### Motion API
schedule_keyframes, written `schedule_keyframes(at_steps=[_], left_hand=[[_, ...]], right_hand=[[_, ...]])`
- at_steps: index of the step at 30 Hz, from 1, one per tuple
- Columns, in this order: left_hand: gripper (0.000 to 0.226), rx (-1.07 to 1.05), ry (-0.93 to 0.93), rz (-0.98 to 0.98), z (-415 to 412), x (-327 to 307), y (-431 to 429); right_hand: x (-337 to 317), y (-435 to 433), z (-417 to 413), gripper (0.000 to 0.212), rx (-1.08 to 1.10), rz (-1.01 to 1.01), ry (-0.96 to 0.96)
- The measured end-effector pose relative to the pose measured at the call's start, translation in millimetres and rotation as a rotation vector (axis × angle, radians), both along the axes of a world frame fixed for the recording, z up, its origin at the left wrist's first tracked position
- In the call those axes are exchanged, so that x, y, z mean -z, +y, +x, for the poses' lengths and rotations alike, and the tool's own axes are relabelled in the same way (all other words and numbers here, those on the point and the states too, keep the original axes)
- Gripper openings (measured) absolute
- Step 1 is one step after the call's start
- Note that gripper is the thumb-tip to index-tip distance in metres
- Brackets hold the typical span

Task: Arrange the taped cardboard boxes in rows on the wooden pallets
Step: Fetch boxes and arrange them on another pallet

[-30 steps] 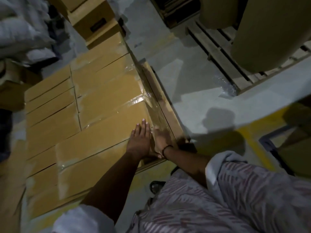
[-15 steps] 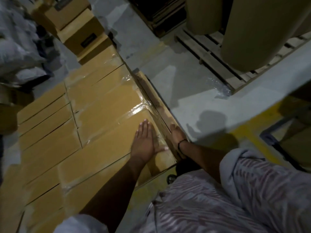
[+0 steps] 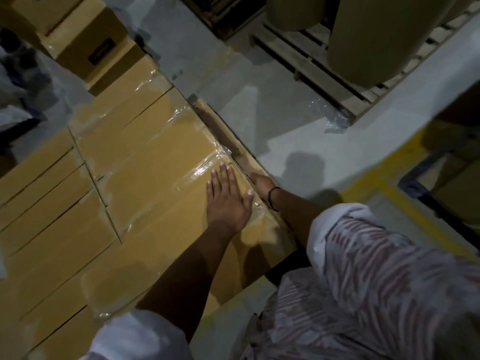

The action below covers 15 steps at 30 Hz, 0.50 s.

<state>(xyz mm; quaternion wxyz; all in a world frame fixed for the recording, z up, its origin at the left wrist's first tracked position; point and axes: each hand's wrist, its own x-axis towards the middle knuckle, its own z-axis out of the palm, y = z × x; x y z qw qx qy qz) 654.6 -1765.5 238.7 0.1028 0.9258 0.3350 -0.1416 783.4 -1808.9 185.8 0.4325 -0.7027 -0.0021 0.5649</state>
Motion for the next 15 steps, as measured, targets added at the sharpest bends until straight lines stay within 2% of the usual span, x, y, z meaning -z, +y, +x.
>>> schedule_keyframes(at_steps=[2,4,8,15], left_hand=[[0.083,-0.001,-0.009,0.0,-0.8,1.4,1.0],[0.083,-0.003,-0.011,-0.008,-0.6,3.1,2.1],[0.082,-0.005,-0.04,-0.023,-2.2,5.0,5.9],[0.081,-0.029,-0.09,0.019,-4.7,7.1,-0.1]], right_hand=[[-1.5,-2.1,7.7,0.051,-0.005,-0.023,-0.052],[-6.1,-1.7,3.4,0.051,-0.101,0.041,-0.006],[-4.7,3.2,-4.1,0.05,-0.071,0.087,0.016],[-8.2,-0.8,0.4,0.052,-0.16,0.043,0.006]])
